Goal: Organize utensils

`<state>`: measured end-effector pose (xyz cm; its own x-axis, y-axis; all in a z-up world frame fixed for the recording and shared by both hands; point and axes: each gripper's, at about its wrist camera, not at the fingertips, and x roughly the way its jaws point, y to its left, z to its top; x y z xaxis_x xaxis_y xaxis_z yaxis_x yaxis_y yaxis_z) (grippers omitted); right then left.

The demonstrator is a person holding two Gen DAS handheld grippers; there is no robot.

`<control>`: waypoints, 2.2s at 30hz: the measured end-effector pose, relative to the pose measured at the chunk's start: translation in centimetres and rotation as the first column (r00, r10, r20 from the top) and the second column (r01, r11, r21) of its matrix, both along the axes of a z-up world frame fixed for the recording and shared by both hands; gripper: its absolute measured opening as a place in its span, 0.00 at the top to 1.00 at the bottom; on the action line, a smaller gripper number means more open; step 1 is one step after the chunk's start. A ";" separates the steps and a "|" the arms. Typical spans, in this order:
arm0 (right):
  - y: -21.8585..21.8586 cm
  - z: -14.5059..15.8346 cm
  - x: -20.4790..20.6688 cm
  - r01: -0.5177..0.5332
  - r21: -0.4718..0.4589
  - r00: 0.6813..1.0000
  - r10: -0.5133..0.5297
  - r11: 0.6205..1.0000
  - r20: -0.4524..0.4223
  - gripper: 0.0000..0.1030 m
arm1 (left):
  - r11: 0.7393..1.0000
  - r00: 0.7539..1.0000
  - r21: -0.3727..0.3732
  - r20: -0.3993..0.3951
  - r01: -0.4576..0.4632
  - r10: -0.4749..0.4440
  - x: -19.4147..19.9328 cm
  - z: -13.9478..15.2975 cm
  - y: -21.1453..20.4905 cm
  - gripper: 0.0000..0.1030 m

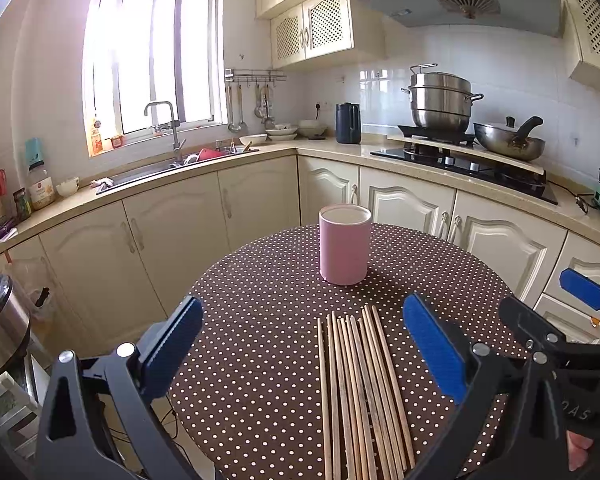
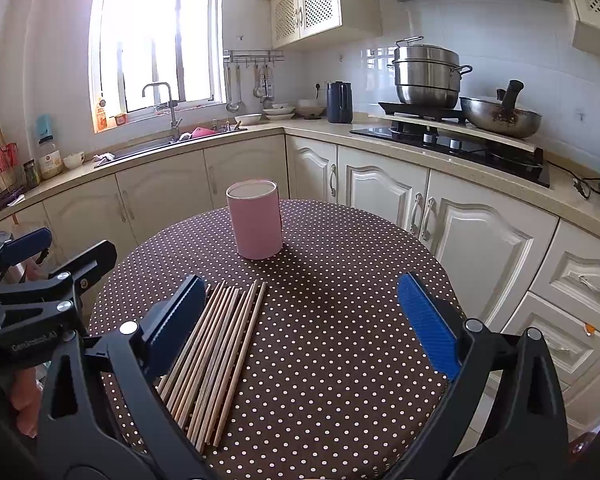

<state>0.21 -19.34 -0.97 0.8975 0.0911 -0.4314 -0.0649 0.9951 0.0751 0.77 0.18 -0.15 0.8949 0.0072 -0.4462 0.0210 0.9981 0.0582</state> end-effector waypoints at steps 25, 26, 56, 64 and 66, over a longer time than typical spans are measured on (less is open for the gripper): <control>0.3 -0.2 0.4 0.000 -0.003 1.000 0.000 1.000 -0.018 0.08 | 1.000 1.000 0.009 -0.010 -0.006 0.006 0.4 -0.5 0.2 0.04; 0.3 -0.2 0.4 0.001 -0.003 1.000 -0.001 1.000 -0.018 0.08 | 1.000 1.000 0.008 -0.011 -0.005 0.005 0.4 -0.5 0.1 0.04; 0.5 -0.7 1.2 0.005 -0.004 0.999 -0.006 1.000 -0.053 0.08 | 1.000 0.999 0.012 -0.038 -0.013 0.014 0.6 -0.8 0.1 0.04; 0.6 -1.0 1.9 0.004 0.000 0.998 -0.004 1.000 -0.066 0.08 | 1.000 0.999 0.009 -0.048 -0.016 0.016 1.2 -0.9 0.2 0.05; 0.8 -1.3 2.4 0.007 -0.001 0.997 -0.007 1.000 -0.081 0.08 | 1.000 0.998 0.008 -0.062 -0.018 0.018 1.9 -1.0 0.3 0.05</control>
